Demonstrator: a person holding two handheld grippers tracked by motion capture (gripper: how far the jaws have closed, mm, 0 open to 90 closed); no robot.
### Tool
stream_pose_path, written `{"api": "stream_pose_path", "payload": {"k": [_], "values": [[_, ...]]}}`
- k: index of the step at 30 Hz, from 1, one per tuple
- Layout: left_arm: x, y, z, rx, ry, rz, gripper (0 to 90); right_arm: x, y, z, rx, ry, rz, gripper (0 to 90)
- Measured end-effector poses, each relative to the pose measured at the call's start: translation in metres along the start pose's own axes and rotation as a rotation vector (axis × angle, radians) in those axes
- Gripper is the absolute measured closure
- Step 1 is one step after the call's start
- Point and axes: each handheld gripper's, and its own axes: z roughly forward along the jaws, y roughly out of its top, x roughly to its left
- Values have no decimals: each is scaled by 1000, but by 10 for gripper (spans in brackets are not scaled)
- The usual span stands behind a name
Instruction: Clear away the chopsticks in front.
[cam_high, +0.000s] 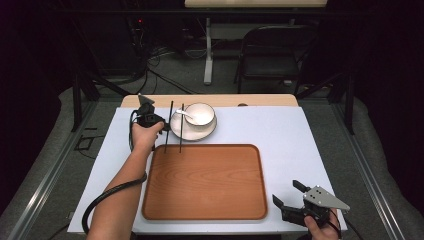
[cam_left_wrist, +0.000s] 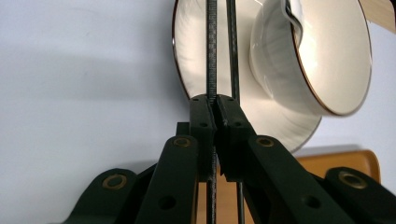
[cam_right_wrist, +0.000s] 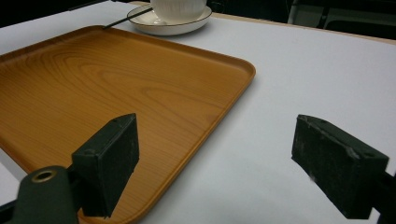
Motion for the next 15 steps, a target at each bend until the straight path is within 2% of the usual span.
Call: {"api": "stream_pose_path", "payload": {"k": [1, 9, 15], "values": [[1, -3, -4, -15, 0, 1, 858, 0, 0, 0, 0, 0, 0, 144], [8, -31, -35, -20, -17, 40, 858, 1, 1, 1, 3, 0, 1, 144], [15, -63, -55, -2, -37, 68, 858, 1, 1, 0, 3, -3, -2, 144]]}}
